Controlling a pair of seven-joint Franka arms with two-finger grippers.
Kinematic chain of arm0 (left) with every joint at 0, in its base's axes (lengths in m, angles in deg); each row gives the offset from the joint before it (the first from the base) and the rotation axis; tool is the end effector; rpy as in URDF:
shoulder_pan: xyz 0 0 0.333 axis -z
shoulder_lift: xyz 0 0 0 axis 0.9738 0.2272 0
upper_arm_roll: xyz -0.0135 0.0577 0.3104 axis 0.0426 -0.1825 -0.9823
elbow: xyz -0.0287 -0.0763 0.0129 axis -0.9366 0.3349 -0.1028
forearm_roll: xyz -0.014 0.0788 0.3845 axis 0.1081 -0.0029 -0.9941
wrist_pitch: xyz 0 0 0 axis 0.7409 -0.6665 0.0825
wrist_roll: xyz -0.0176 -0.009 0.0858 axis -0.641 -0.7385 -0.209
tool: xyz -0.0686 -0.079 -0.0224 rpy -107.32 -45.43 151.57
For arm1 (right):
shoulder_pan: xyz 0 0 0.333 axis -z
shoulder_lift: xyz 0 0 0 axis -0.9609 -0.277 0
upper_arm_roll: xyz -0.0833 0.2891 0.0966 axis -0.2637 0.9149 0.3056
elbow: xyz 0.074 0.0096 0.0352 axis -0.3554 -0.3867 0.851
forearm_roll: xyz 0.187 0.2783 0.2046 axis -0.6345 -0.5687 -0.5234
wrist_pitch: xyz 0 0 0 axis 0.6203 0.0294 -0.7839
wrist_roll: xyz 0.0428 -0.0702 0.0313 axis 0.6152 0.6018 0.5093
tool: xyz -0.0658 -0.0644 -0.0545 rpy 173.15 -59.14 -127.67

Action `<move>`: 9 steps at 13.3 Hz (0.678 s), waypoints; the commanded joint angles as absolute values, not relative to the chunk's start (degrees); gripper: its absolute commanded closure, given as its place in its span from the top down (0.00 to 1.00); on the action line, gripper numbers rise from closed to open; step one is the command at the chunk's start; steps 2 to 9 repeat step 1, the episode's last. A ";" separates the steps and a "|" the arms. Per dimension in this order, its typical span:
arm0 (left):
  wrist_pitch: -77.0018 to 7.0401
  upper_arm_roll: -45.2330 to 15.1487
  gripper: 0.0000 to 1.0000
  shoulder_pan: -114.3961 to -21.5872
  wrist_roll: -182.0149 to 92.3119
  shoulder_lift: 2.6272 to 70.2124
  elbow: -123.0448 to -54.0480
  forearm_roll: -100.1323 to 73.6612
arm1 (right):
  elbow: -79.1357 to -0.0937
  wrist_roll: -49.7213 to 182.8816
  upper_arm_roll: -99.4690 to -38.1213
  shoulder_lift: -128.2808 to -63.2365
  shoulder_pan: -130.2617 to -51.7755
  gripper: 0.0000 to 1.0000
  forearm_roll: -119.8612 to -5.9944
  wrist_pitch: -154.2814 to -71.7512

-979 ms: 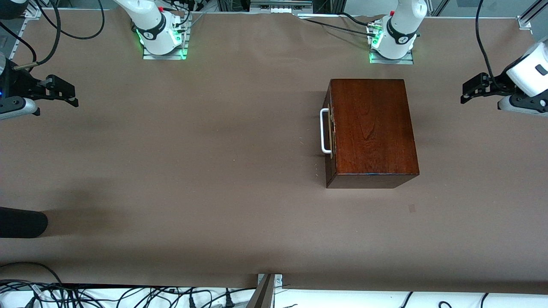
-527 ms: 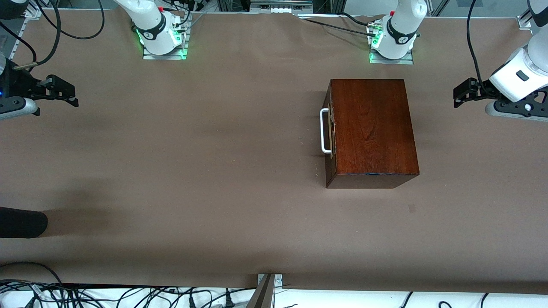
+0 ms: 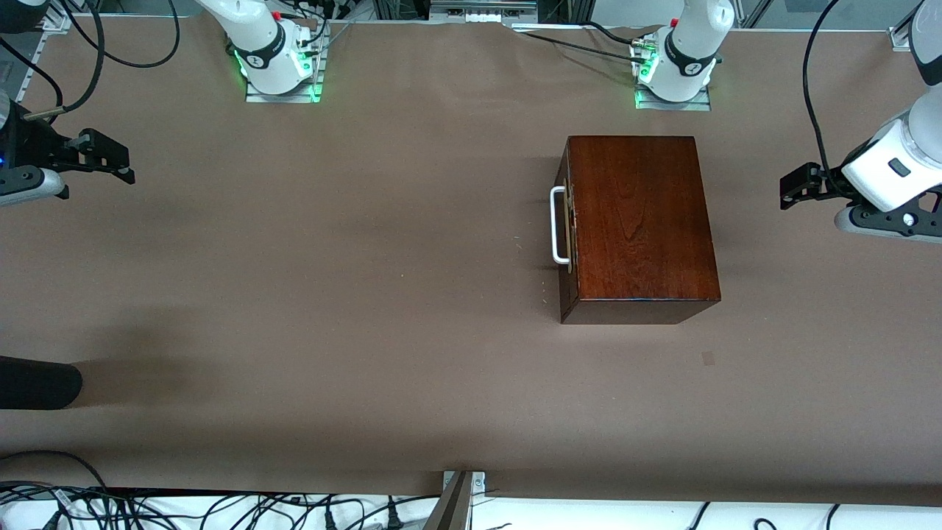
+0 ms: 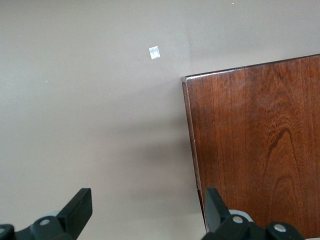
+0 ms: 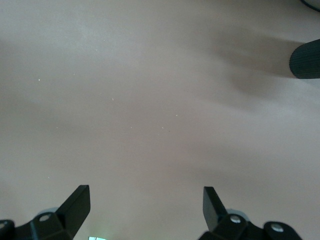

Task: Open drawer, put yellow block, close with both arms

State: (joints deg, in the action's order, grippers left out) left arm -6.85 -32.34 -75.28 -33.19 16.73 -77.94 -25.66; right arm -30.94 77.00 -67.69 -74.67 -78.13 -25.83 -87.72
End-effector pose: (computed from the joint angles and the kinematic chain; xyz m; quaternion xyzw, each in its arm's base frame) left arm 0.5802 -0.0186 0.5729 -0.9958 0.0683 0.0538 0.0279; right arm 0.5666 -0.0007 0.6000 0.9908 0.1333 -0.0218 0.0002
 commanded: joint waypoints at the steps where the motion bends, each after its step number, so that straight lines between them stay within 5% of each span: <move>1: -5.09 -32.14 1.00 -75.20 -33.57 17.57 -75.67 -25.92 | -31.12 77.02 -66.77 -74.14 -77.00 1.00 -26.52 -87.31; 9: -5.09 -32.14 1.00 -75.20 -33.57 17.57 -75.67 -25.92 | -31.12 77.02 -66.77 -74.14 -77.00 1.00 -26.52 -87.31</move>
